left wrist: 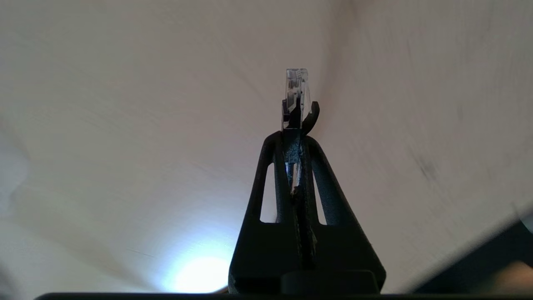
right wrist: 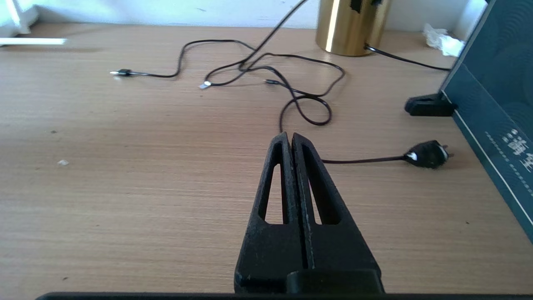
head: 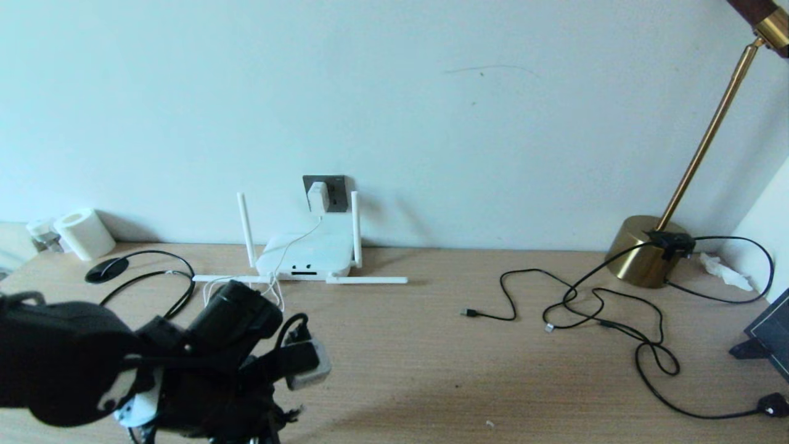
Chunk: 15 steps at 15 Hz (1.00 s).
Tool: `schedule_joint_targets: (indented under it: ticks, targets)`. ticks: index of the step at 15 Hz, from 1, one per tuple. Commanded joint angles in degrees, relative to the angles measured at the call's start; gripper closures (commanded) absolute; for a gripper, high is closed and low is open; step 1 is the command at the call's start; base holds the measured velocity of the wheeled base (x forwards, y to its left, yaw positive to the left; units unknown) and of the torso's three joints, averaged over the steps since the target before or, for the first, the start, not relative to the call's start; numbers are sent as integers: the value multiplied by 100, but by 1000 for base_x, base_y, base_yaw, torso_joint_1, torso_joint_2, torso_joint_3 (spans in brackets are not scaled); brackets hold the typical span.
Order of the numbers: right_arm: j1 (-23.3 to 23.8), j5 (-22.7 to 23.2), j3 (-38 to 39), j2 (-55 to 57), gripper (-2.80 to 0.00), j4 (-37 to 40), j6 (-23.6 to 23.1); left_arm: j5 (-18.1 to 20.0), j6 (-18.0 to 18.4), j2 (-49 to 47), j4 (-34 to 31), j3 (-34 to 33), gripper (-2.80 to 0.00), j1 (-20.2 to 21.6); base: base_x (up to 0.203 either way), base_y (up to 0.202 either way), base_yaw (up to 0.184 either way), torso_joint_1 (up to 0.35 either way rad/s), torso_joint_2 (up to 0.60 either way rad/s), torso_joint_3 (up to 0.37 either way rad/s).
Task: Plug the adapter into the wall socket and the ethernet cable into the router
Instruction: Pick up cable, then hand it to the other hand
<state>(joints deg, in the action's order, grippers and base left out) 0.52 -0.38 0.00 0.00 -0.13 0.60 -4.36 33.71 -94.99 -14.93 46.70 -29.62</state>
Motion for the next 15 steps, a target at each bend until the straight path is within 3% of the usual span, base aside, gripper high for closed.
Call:
schedule_joint_targets:
  ticks: [1,7,9,11,13,15]
  targets:
    - [0,3,0,9,0,-4,1,15,176,78,-45,609,0,-25,0,0,0,0,0,0]
    - [0,20,0,9,0,-4,-91,20,542,-957,-619,3555,0,-149,0,0,0,0,0,0]
    - [0,7,0,9,0,3,-181,9,653,-1526,-664,4250,0,-143,0,0,0,0,0,0]
    - [0,8,-307,48,0,67,-276,-3,869,-1544,-677,4207,0,-217,0,0,0,0,0,0]
    - [0,74,-1186,490,0,225,-140,-79,904,-1207,-677,3872,0,-384,0,0,0,0,0,0]
    - [0,446,-2283,1548,0,336,80,-98,916,-930,-601,3560,0,-536,0,0,0,0,0,0]
